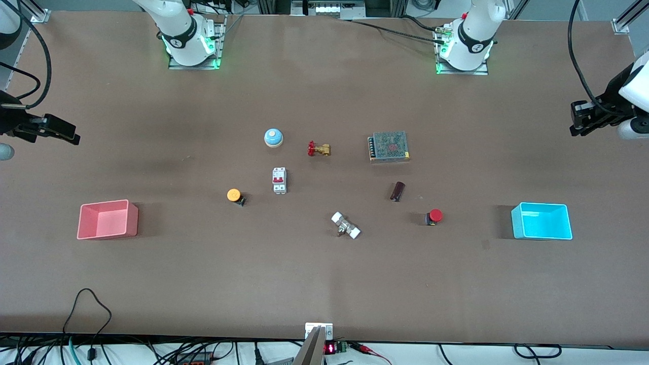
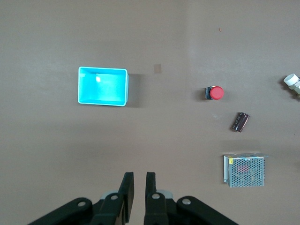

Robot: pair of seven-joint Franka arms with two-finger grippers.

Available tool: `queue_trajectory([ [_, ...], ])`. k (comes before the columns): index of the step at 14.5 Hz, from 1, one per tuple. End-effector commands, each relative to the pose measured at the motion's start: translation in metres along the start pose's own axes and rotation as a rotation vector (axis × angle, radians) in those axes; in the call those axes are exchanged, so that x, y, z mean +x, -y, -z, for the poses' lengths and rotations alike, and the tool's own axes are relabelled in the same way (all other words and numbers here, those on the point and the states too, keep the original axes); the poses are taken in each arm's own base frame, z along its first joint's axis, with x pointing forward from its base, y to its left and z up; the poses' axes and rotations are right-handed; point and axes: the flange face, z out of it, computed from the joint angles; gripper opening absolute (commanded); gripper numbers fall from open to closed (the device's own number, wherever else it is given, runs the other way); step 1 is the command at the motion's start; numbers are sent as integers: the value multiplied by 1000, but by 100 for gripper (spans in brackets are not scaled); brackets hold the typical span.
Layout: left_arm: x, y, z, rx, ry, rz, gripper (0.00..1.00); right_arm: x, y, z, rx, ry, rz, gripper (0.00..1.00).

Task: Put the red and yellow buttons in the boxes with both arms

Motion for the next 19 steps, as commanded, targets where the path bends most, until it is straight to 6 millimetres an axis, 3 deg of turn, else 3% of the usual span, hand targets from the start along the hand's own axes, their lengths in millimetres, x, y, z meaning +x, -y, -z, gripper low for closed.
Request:
queue_trajectory([
  [1, 0, -1, 1, -4, -8, -10, 20, -1, 0, 5, 15, -11, -10, 100],
  [2, 0, -1, 1, -4, -8, -10, 27, -1, 0, 5, 16, -13, -10, 100],
  [3, 1, -1, 1, -4, -8, -10, 41, 0, 0, 5, 16, -13, -10, 100],
  [7, 7, -6, -12, -1, 13, -18, 81, 1, -2, 2, 15, -10, -13, 100],
  [8, 11, -9, -19, 2, 25, -23, 87, 1, -4, 1, 16, -4, -15, 100],
  [10, 16, -14, -27, 7, 35, -32, 91, 1, -7, 2, 16, -5, -8, 100],
  [13, 29, -45, -54, 9, 60, -67, 92, 3, -1, 1, 10, -13, -8, 100],
  [16, 42, -72, -83, 9, 66, -53, 96, 23, 8, -28, 7, -8, -1, 100],
  [19, 55, -86, -112, 4, 74, -39, 98, 49, 52, -73, 49, 5, 8, 100],
])
